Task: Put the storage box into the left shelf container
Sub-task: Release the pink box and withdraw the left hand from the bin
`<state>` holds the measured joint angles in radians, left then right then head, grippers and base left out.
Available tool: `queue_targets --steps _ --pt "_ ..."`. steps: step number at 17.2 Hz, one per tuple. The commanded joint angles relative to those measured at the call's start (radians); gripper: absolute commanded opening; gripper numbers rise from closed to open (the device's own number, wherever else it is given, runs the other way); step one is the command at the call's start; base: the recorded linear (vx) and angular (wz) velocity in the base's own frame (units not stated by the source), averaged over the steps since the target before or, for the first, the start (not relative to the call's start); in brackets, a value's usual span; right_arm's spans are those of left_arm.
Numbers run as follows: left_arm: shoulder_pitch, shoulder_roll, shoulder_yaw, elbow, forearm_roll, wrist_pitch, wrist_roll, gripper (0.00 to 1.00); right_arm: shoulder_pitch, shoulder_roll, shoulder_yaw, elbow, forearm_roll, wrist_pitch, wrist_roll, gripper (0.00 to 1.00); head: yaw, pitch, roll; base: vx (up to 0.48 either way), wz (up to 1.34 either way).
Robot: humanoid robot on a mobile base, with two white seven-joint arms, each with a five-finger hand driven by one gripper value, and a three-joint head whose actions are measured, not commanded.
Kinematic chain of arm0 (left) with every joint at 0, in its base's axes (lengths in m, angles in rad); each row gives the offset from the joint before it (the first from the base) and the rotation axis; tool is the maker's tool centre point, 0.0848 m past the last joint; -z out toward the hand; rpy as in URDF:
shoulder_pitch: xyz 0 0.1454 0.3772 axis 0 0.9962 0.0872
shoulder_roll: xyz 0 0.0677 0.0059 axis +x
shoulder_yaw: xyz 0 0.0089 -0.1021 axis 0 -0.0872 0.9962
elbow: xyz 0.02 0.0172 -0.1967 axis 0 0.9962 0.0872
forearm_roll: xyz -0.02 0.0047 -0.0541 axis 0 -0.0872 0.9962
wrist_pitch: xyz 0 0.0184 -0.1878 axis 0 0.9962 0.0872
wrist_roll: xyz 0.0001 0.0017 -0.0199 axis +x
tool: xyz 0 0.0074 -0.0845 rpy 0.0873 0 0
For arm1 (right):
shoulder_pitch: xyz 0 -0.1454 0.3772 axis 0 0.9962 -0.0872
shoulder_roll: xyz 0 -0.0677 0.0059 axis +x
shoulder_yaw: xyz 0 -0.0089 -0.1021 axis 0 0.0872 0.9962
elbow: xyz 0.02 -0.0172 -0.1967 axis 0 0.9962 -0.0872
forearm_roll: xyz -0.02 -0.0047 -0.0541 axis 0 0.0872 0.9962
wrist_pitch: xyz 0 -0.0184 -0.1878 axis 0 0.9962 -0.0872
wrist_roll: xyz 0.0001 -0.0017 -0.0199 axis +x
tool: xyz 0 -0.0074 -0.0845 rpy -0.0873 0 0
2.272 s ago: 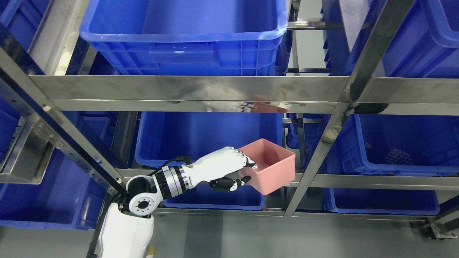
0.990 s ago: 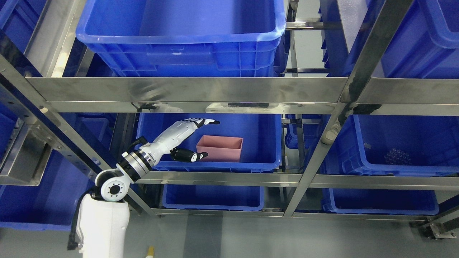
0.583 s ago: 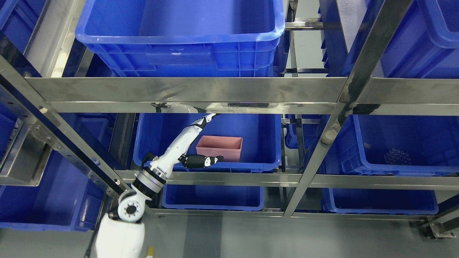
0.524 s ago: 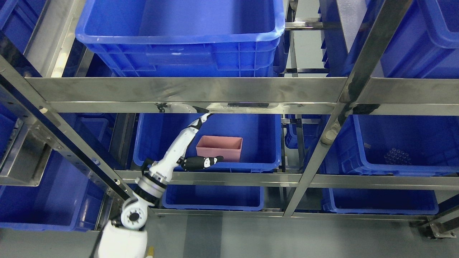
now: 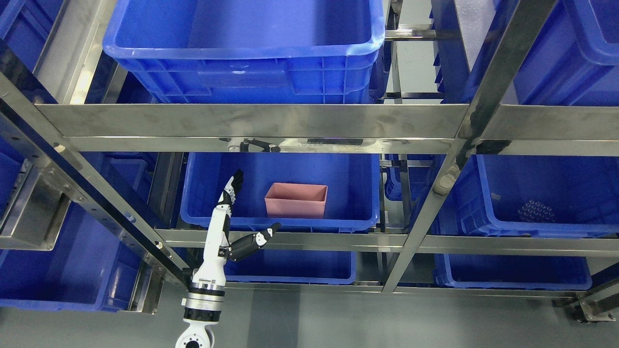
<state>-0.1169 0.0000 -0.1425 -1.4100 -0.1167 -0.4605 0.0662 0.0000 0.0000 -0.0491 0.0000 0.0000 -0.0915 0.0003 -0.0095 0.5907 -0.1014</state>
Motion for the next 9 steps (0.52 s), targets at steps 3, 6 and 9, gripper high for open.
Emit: queue_targets --steps 3,6,9 --pt "0.023 0.017 0.037 -0.110 0.095 0.085 -0.008 0.97 0.008 -0.017 0.000 -0.017 -0.003 -0.001 0.000 1.00 0.0000 0.000 0.000 0.000 0.00" --pt "0.010 0.017 0.038 -0.110 0.095 0.100 -0.008 0.98 0.008 -0.017 0.000 -0.017 -0.003 -0.001 0.000 1.00 0.0000 0.000 0.000 0.000 0.00" --pt "0.003 0.017 0.038 -0.110 0.095 0.102 -0.008 0.98 0.008 -0.017 0.000 -0.017 -0.003 -0.001 0.000 1.00 0.0000 0.000 0.000 0.000 0.00"
